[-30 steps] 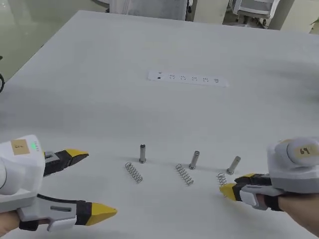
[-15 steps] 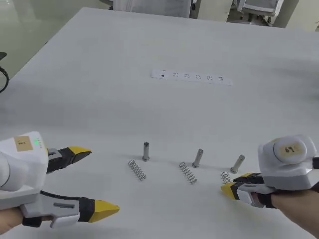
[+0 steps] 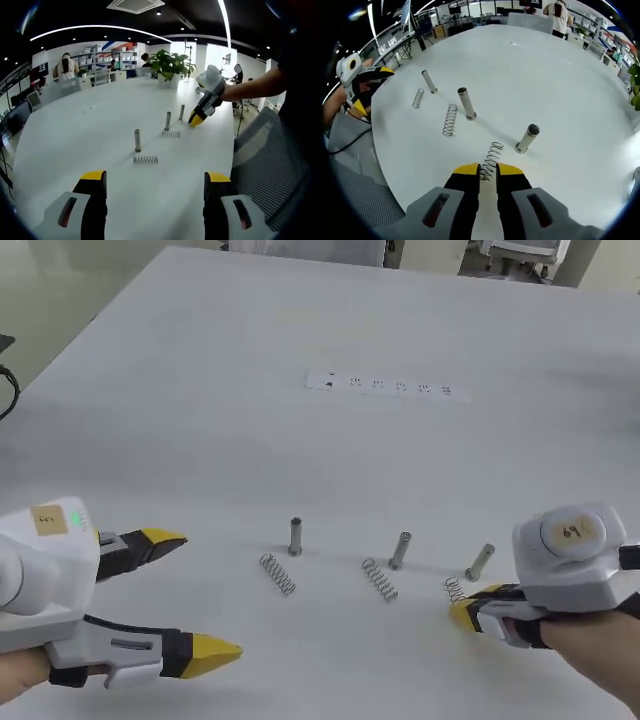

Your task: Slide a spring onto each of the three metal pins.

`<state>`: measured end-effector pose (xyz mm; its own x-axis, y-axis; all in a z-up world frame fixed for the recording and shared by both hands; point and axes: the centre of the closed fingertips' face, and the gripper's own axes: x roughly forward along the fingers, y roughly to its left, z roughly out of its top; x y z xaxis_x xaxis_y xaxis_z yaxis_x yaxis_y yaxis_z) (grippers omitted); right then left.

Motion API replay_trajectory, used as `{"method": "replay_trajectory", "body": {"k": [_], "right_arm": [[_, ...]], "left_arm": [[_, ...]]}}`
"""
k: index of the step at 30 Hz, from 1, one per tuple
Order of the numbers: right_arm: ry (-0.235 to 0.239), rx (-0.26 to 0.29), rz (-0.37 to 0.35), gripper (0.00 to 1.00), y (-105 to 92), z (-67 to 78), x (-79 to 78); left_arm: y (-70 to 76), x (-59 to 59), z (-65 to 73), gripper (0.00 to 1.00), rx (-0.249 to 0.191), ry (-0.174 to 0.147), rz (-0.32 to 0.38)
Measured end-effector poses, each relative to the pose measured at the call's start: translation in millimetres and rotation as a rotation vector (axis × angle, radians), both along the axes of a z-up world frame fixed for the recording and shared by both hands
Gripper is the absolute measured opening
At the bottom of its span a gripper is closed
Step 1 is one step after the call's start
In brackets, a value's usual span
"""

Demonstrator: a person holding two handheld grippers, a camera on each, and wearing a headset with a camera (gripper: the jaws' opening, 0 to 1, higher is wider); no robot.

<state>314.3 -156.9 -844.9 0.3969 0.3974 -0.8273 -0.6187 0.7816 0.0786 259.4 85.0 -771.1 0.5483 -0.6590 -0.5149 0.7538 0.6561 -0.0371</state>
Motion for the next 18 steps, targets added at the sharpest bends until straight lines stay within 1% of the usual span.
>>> {"method": "replay_trajectory", "body": {"k": [7,10,14,18], "right_arm": [[0.002,-0.017,0.019,0.1,-0.1,-1.3,0.1],[0.001,-0.027,0.027,0.08,-0.2,-1.9,0.7],[-0.02,-0.054,0.056,0.08,-0.7,-1.9,1.7],[-0.044,-0.069,0.072,0.08,-3.6,-0.8,2.7]], "left_arm": [[-1.5,0.2,-1.0,0.76,-0.004,-0.002,0.0],[-2.6,-1.0,-4.6,0.76,0.007,0.006,-0.01],[-3.8,-0.9,-3.9,0.76,0.0,0.008,-0.011],[-3.6,-1.7,-4.8,0.75,0.009,0.01,-0.019]]}}
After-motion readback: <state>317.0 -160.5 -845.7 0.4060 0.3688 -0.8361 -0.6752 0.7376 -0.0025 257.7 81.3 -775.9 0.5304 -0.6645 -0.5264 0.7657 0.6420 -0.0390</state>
